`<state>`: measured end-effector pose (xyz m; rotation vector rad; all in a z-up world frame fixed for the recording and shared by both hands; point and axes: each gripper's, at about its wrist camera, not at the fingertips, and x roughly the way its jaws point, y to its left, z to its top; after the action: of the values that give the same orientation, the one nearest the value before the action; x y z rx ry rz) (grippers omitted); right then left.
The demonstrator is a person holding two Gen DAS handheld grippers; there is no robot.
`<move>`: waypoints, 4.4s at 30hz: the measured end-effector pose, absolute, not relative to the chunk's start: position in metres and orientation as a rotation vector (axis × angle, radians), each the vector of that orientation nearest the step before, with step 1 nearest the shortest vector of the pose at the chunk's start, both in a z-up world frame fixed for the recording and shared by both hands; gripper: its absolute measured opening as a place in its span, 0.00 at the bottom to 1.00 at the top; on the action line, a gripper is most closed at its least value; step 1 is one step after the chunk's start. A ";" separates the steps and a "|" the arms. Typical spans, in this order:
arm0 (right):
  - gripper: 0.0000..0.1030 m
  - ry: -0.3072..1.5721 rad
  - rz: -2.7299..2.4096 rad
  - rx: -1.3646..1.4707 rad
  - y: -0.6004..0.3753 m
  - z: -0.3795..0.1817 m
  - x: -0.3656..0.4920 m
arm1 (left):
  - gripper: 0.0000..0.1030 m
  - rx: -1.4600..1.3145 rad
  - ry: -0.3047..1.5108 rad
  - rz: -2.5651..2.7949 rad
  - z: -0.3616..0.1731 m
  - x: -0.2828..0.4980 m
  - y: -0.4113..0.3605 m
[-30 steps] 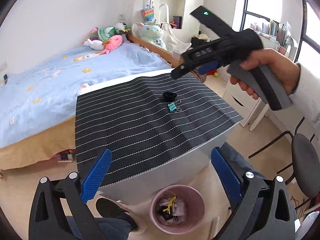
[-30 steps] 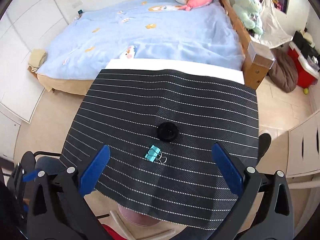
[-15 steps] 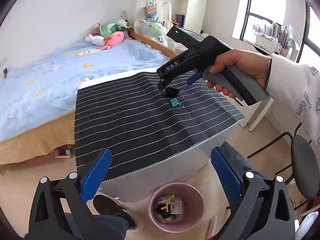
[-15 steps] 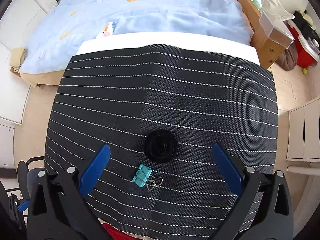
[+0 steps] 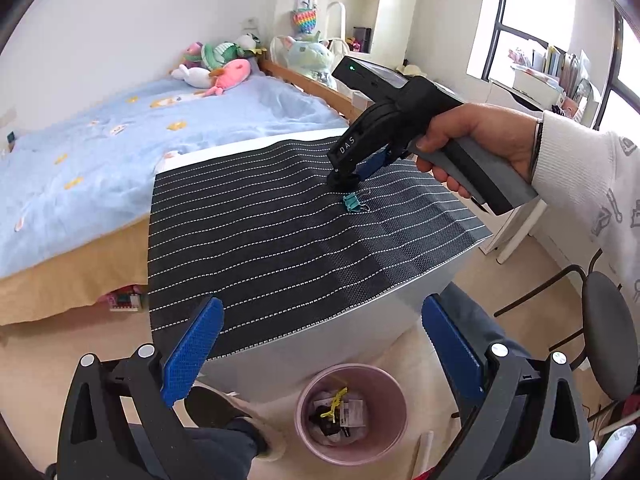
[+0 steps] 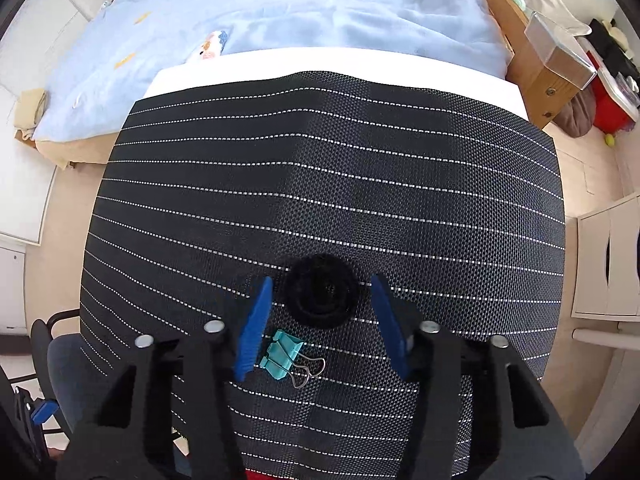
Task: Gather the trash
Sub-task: 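Move the right gripper to the black round hair tie and grasp it, then grasp the teal binder clip with the left gripper while the right holds the hair tie, then lift both held items and carry them over the pink bin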
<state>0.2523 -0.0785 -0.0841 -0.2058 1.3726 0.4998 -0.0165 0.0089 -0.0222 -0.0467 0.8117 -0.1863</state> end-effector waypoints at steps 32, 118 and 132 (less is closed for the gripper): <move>0.30 1.277 0.530 -0.128 -0.147 -0.033 0.237 | 0.93 -0.023 0.882 -0.237 0.000 0.063 -0.025; 0.30 0.975 0.733 -0.207 -0.173 0.031 0.085 | 0.04 0.068 0.895 -0.177 0.010 0.033 -0.017; 0.30 0.970 0.806 -0.256 -0.172 0.008 0.009 | 0.04 0.014 0.859 -0.201 -0.008 -0.037 -0.017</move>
<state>0.0090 -0.1718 0.0078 -0.2559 0.9697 0.8058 -0.0375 -0.0172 -0.0081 0.0140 0.8587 -0.2007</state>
